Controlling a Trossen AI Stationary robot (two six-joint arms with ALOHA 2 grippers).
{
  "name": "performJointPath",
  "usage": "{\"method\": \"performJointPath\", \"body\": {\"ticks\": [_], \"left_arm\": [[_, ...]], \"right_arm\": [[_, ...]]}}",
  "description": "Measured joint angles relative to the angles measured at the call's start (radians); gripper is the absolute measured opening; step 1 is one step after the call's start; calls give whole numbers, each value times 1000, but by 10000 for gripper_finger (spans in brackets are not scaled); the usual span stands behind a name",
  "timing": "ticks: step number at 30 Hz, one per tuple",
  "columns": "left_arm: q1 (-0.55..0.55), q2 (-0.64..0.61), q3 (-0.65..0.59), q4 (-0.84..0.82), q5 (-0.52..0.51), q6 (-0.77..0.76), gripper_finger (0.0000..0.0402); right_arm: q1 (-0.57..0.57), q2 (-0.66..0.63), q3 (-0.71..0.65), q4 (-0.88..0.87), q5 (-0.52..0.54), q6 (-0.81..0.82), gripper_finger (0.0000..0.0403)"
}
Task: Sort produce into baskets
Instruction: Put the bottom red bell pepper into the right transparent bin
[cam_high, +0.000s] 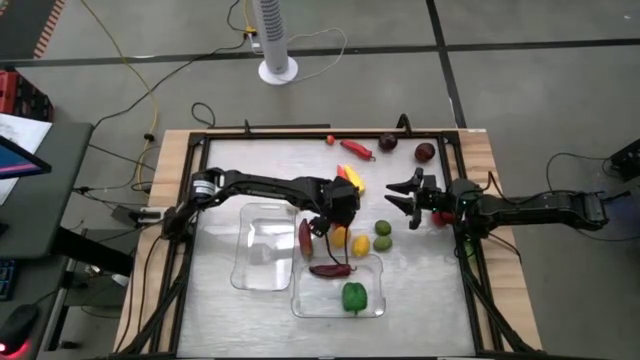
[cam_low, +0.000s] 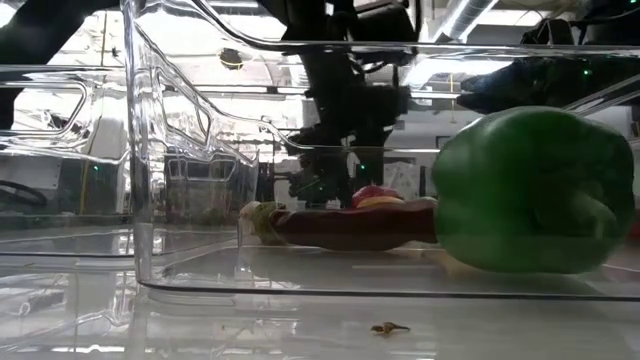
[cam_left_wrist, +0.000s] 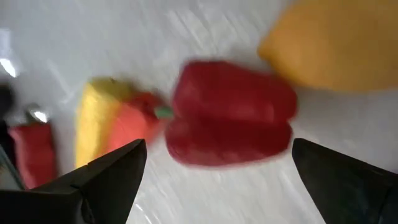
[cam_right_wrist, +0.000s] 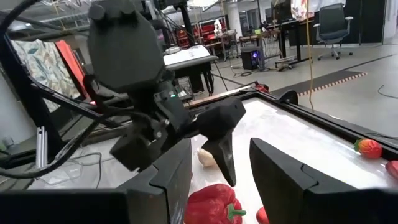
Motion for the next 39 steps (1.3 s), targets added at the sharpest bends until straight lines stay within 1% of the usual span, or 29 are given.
{"method": "performJointPath", "body": {"ticks": [5,7,9,11,14,17,23,26,32,36,39], "left_arm": [[1,29,1,-7,13,47,390],[1,49,-2,-19,5,62,390],[0,65,0,12,-11,81,390],[0,67,-2,-6,-20,81,390],[0,64,1,19,-19,73,388],[0,64,2,16,-20,49,379],[0,60,4,25,-19,30,332],[0,60,4,55,-11,8,301],[0,60,4,57,5,-7,235],[0,39,4,56,5,-8,196],[0,13,5,56,8,-19,175]], "right_arm": [[0,0,0,0,0,0,189],[0,0,0,0,0,0,189],[0,0,0,0,0,0,189],[0,0,0,0,0,0,189],[0,0,0,-1,0,-1,189],[0,0,0,-2,0,-2,189],[0,0,0,-1,0,-3,189],[0,0,0,-1,0,-2,189],[0,0,0,-1,0,-2,189],[0,0,0,-4,0,1,189],[0,0,0,-8,0,31,189]]}}
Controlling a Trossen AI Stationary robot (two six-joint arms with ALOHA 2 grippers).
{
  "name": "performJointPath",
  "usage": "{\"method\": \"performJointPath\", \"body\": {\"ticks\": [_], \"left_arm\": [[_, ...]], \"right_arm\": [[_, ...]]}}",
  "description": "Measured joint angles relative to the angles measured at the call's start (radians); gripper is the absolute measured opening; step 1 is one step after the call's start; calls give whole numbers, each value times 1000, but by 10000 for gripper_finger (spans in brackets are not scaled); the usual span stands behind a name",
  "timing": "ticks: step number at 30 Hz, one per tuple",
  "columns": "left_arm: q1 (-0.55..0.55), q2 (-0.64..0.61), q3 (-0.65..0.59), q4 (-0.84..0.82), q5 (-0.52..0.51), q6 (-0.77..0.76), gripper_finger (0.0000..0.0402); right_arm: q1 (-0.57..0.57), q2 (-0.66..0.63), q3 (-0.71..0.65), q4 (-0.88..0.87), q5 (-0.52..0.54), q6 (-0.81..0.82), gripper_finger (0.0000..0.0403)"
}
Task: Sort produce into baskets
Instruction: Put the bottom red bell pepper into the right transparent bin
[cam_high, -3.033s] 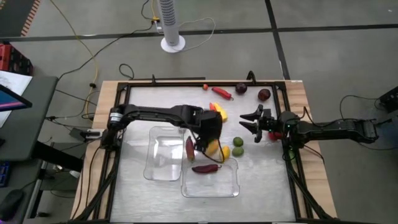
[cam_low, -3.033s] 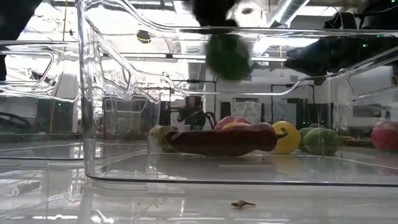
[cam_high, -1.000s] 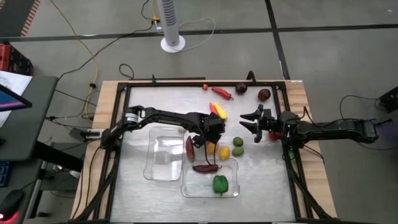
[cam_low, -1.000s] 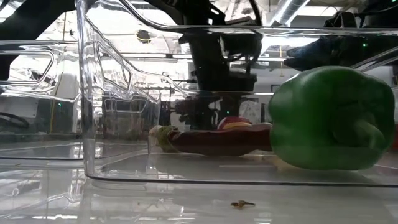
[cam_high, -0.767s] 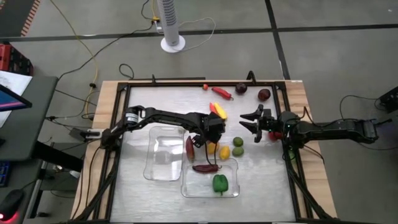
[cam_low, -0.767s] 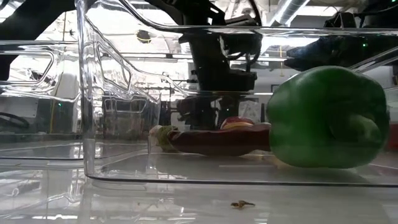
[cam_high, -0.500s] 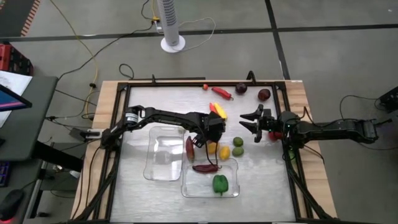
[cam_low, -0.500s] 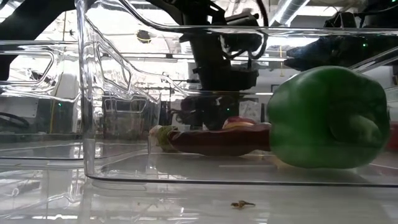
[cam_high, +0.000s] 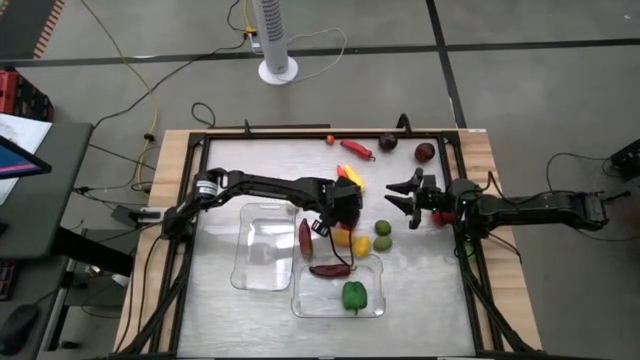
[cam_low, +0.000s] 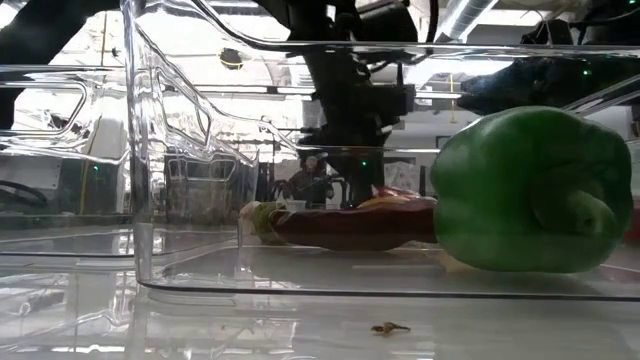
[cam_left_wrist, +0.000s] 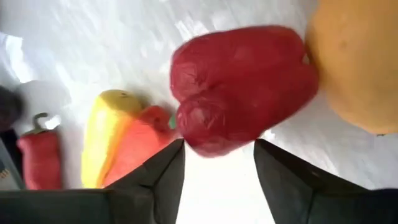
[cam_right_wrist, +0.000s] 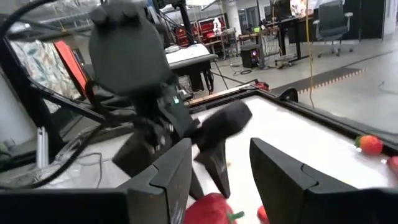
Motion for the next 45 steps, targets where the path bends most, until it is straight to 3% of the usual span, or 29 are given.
{"method": "performJointPath", "body": {"ticks": [5,9,14,20,23,30,35,38,45], "left_arm": [[0,-13,1,-1,-54,-59,165],[-2,-13,1,-34,-111,-100,187],[-17,-13,1,-47,-74,-131,244],[-34,-13,1,-31,46,-231,315],[-30,-13,1,-20,51,-298,337],[-25,-13,1,-47,-33,-342,348],[-4,-13,1,-57,0,-432,348],[21,-13,1,-70,74,-486,348],[25,-13,0,-83,109,-477,361]], "right_arm": [[7,9,65,-230,-18,-18,194],[19,62,97,-336,29,-41,217],[21,157,99,-331,28,-35,246],[39,285,99,-279,30,2,250],[69,366,99,-233,73,20,250],[128,590,131,-85,182,22,250],[124,762,216,-86,189,-4,249],[124,858,273,-85,189,-31,248],[122,994,404,-114,189,-70,248]]}}
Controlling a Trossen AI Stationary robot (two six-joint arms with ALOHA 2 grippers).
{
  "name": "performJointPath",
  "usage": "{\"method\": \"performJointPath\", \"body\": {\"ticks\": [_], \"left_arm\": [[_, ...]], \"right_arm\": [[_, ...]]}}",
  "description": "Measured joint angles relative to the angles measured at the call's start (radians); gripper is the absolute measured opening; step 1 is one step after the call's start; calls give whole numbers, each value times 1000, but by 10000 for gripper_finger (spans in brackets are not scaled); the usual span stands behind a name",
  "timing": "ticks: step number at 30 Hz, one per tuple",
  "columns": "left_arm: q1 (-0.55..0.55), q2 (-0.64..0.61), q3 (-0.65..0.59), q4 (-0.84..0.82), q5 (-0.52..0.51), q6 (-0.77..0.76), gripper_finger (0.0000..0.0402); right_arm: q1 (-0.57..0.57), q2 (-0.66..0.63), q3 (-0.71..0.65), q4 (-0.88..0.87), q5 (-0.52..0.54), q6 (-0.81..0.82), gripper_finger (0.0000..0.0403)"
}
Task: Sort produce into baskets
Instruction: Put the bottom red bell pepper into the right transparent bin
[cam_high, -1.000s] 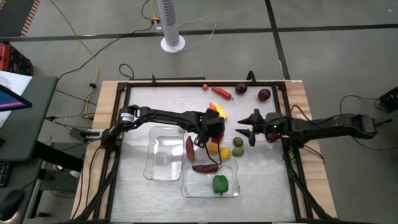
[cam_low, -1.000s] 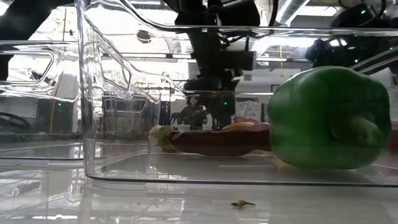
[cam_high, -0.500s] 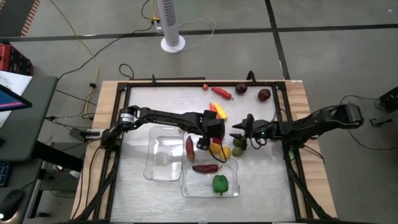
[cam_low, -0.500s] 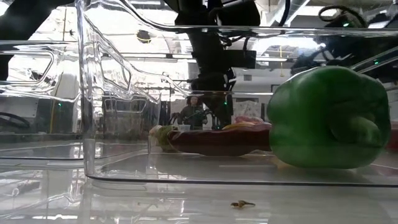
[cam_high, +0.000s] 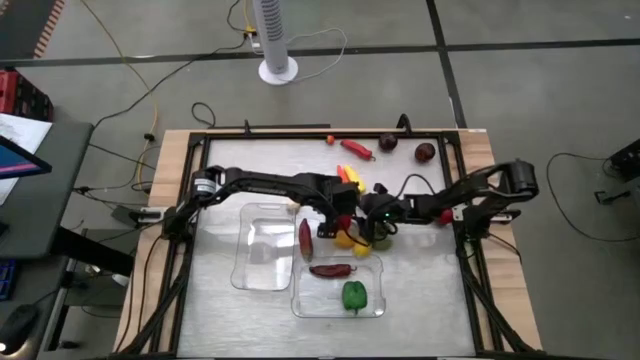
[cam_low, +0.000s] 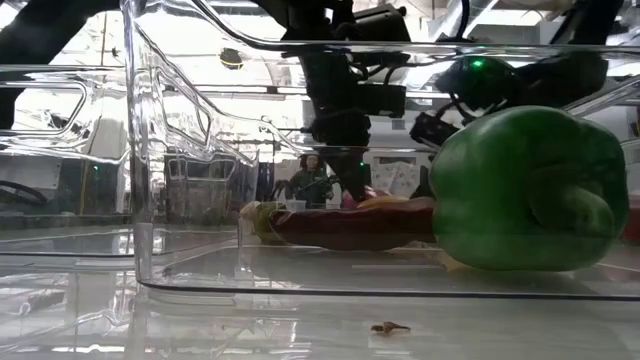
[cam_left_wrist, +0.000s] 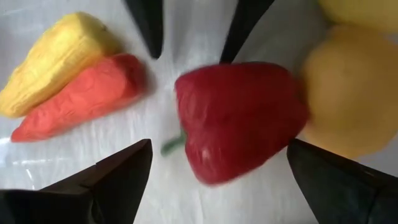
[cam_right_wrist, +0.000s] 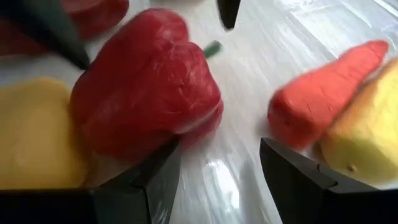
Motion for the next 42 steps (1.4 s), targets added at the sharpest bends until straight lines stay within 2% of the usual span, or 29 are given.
{"method": "performJointPath", "body": {"ticks": [7,16,21,25,28,35,42], "left_arm": [[-17,0,0,-7,-9,8,381],[-16,0,-1,22,-24,173,385],[0,10,-1,47,36,247,385],[13,27,-1,58,48,320,385],[24,33,-2,43,56,319,383],[36,40,-2,44,90,344,351],[36,40,-2,49,115,361,276]], "right_arm": [[-8,-63,11,-86,-7,-5,248],[55,-227,10,-284,-6,11,248],[88,-318,9,-388,72,36,248],[107,-373,-10,-378,105,45,248],[117,-397,-24,-380,134,61,248],[115,-399,-29,-380,146,65,248],[116,-412,-29,-396,148,66,248]]}}
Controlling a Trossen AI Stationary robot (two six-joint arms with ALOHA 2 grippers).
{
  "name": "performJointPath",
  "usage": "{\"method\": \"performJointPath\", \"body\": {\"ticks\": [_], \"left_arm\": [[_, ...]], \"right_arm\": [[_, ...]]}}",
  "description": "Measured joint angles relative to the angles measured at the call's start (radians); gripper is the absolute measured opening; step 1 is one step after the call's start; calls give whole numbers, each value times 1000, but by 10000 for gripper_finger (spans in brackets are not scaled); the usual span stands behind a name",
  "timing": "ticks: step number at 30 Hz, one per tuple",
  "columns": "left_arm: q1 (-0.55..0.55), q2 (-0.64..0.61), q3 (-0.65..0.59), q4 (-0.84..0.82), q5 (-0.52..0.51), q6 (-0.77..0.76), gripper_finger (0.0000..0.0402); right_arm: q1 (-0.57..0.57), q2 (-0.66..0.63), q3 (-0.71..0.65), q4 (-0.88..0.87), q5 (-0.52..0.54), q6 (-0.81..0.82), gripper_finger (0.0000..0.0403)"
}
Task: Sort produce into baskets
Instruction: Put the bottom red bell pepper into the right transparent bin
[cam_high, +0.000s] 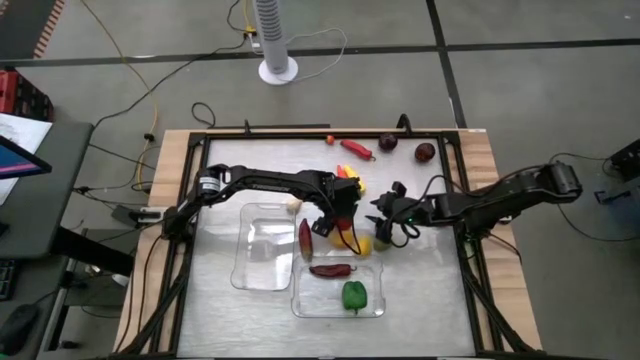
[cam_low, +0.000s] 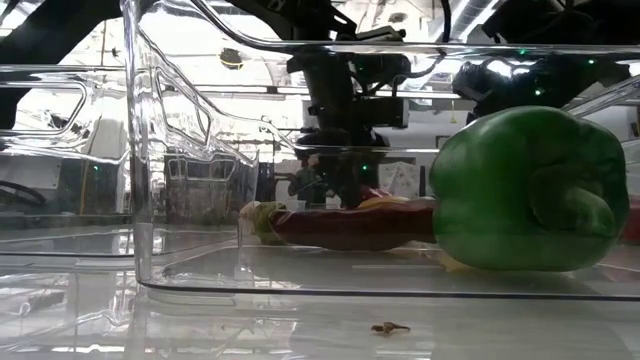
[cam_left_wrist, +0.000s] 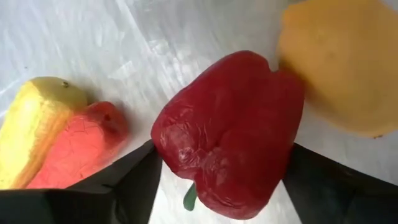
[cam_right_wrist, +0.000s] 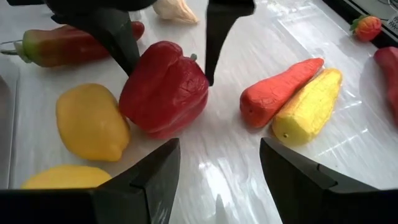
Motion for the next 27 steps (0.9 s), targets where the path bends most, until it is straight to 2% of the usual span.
{"method": "performJointPath", "body": {"ticks": [4,9,18,21,25,27], "left_arm": [[0,0,0,0,-11,-2,236],[0,-10,3,13,-16,1,220],[-2,-17,204,-125,8,-24,218],[-11,-23,303,-186,109,-64,218],[-37,-23,397,-257,379,-130,218],[-62,-23,417,-279,479,-154,218]], "right_arm": [[0,-59,0,-61,3,13,248],[9,-145,0,-130,17,47,248],[78,-230,0,-224,121,79,248],[94,-244,0,-236,151,87,248],[100,-251,0,-251,171,89,248],[100,-251,0,-258,172,95,248]]}}
